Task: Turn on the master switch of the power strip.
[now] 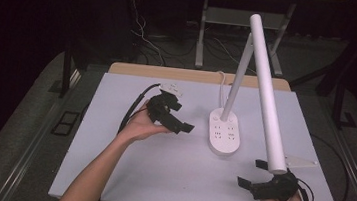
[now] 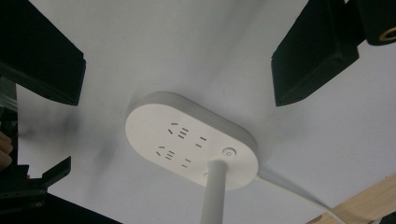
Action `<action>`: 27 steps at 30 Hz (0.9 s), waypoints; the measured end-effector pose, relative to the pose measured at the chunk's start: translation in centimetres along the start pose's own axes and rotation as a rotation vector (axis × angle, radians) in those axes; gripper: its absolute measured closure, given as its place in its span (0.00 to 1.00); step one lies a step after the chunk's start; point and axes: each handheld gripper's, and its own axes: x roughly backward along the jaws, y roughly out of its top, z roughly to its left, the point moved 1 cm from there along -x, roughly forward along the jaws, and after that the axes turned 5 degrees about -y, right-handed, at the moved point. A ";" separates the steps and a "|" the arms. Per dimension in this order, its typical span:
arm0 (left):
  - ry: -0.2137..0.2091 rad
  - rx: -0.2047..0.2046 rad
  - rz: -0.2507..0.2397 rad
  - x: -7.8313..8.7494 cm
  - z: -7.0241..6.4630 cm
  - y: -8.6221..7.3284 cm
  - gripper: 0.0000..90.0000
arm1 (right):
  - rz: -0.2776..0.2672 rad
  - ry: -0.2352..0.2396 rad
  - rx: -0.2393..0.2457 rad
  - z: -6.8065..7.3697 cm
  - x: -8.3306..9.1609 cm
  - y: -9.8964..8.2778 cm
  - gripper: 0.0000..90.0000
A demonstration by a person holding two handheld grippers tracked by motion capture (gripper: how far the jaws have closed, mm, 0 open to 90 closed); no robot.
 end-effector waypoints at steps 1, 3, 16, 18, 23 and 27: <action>0.001 0.006 -0.003 -0.1 0.0 0.1 0.02 | 0.000 0.000 0.000 0.0 0.0 0.0 0.00; 0.005 0.001 0.005 -0.2 0.3 0.4 0.02 | 0.001 0.001 0.003 0.0 0.0 0.0 0.00; 0.017 0.017 0.010 -1.2 1.7 2.2 0.03 | 0.005 0.002 0.012 0.2 -0.3 0.0 0.00; 0.024 0.026 0.016 -1.5 2.0 2.4 0.05 | 0.007 0.007 0.011 0.3 -0.3 0.0 0.00; 0.021 0.046 -0.002 -2.2 2.6 2.7 0.10 | 0.004 0.010 0.016 0.4 -0.4 0.1 0.00; 0.024 0.072 -0.022 -2.8 3.1 2.8 0.11 | 0.007 0.011 0.017 0.4 -0.4 0.1 0.00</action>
